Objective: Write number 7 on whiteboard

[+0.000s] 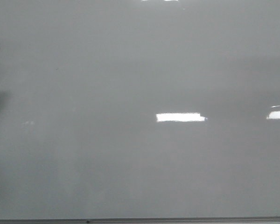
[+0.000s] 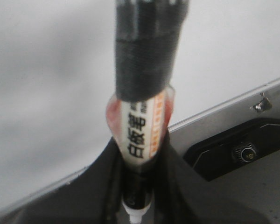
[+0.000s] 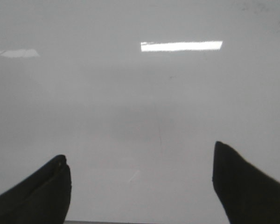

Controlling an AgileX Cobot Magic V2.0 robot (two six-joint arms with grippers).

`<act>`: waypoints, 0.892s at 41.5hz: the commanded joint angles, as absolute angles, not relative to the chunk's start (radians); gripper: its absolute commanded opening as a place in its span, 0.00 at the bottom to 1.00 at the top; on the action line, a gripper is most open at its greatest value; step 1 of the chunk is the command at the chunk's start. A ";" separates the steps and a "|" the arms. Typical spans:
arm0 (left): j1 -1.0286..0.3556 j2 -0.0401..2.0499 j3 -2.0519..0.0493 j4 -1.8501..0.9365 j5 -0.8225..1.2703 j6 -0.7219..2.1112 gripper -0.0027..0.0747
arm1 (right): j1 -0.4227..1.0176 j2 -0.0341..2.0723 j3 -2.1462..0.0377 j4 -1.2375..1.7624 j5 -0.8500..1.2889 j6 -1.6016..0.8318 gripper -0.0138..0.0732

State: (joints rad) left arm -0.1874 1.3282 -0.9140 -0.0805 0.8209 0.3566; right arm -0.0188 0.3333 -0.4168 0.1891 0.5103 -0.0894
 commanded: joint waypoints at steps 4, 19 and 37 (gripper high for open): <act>-0.385 1.204 -0.951 -0.149 0.792 0.610 0.04 | 0.075 0.463 -0.538 0.191 0.512 -0.176 0.89; -0.800 1.116 -0.951 -0.163 0.692 0.790 0.04 | 0.475 0.716 -0.761 0.402 0.696 -0.539 0.89; -0.931 1.116 -0.951 -0.163 0.594 0.836 0.04 | 0.810 1.107 -1.037 0.562 0.706 -0.758 0.89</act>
